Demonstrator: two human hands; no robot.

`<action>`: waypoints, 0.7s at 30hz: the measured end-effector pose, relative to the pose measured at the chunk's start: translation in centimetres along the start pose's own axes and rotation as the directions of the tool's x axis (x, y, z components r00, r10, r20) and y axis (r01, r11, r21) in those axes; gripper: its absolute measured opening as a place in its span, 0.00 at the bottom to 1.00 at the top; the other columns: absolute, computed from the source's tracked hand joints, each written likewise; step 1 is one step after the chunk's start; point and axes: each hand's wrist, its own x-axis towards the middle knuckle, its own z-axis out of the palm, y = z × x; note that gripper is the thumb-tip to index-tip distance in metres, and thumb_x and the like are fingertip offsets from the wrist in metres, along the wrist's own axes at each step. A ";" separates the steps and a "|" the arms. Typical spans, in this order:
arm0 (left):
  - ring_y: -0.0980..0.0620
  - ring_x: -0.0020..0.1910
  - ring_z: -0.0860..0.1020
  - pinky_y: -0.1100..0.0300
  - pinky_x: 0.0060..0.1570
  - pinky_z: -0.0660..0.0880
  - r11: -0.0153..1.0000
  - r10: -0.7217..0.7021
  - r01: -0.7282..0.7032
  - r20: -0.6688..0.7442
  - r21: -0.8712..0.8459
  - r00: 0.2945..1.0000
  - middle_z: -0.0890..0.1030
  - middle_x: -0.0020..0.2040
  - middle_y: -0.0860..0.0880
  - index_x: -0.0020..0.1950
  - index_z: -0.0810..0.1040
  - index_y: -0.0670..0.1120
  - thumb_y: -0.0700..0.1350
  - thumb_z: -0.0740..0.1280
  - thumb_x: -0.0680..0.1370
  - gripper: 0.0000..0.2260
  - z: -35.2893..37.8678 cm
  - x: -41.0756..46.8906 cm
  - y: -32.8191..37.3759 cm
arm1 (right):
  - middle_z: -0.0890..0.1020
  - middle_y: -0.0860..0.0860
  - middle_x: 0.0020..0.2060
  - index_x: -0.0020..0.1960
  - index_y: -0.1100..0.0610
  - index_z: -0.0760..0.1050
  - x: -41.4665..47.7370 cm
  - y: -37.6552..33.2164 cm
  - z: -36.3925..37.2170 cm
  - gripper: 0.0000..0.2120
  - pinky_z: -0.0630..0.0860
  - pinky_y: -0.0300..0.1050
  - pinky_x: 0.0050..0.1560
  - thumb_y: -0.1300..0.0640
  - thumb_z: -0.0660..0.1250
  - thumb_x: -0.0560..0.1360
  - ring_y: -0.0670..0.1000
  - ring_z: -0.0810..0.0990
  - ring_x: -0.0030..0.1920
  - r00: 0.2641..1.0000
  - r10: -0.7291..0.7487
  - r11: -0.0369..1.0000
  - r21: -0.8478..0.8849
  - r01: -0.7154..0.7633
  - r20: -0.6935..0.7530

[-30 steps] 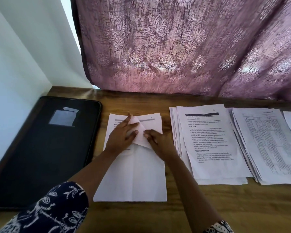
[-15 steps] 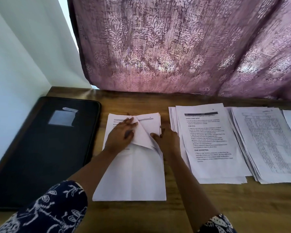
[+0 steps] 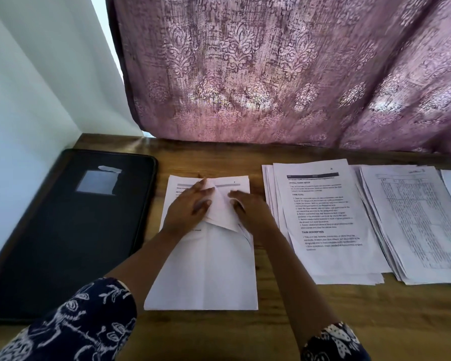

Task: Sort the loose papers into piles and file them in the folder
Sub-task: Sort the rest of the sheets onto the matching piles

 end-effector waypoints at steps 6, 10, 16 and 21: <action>0.57 0.72 0.63 0.62 0.69 0.59 1.000 0.021 -0.021 -0.005 0.016 1.000 0.70 0.72 0.52 0.70 0.74 0.50 0.59 0.51 0.77 0.27 -0.1 0.0 0.1 | 0.71 0.60 0.69 0.75 0.58 0.61 0.9 1.7 0.1 0.31 0.67 0.52 0.67 0.50 0.67 0.76 0.60 0.69 0.69 0.990 0.121 0.978 -0.180 -0.107 0.070; 0.58 0.72 0.62 0.60 0.70 0.59 1.000 0.000 0.000 -0.010 -0.012 1.000 0.70 0.72 0.53 0.70 0.74 0.50 0.54 0.57 0.78 0.21 -0.1 0.0 0.4 | 0.78 0.57 0.60 0.69 0.54 0.66 0.8 0.6 -0.5 0.27 0.77 0.52 0.55 0.48 0.69 0.74 0.60 0.79 0.56 0.983 0.181 0.973 -0.138 -0.183 -0.025; 0.57 0.73 0.64 0.54 0.72 0.63 0.993 -0.052 0.047 -0.041 -0.111 0.998 0.70 0.70 0.58 0.71 0.71 0.53 0.60 0.54 0.78 0.24 -0.2 -0.4 0.7 | 0.84 0.55 0.52 0.73 0.52 0.62 -0.8 -1.6 -0.1 0.27 0.79 0.48 0.49 0.54 0.68 0.77 0.58 0.83 0.47 0.949 0.281 0.950 0.185 -0.253 -0.146; 0.58 0.70 0.67 0.59 0.66 0.67 0.967 -0.067 0.055 -0.040 -0.247 0.997 0.67 0.74 0.57 0.77 0.56 0.58 0.64 0.54 0.78 0.29 -0.5 -0.5 1.2 | 0.79 0.55 0.60 0.71 0.54 0.67 -2.8 -3.8 -0.3 0.19 0.71 0.40 0.47 0.53 0.57 0.82 0.56 0.80 0.53 0.996 0.061 0.991 -0.124 -0.052 0.069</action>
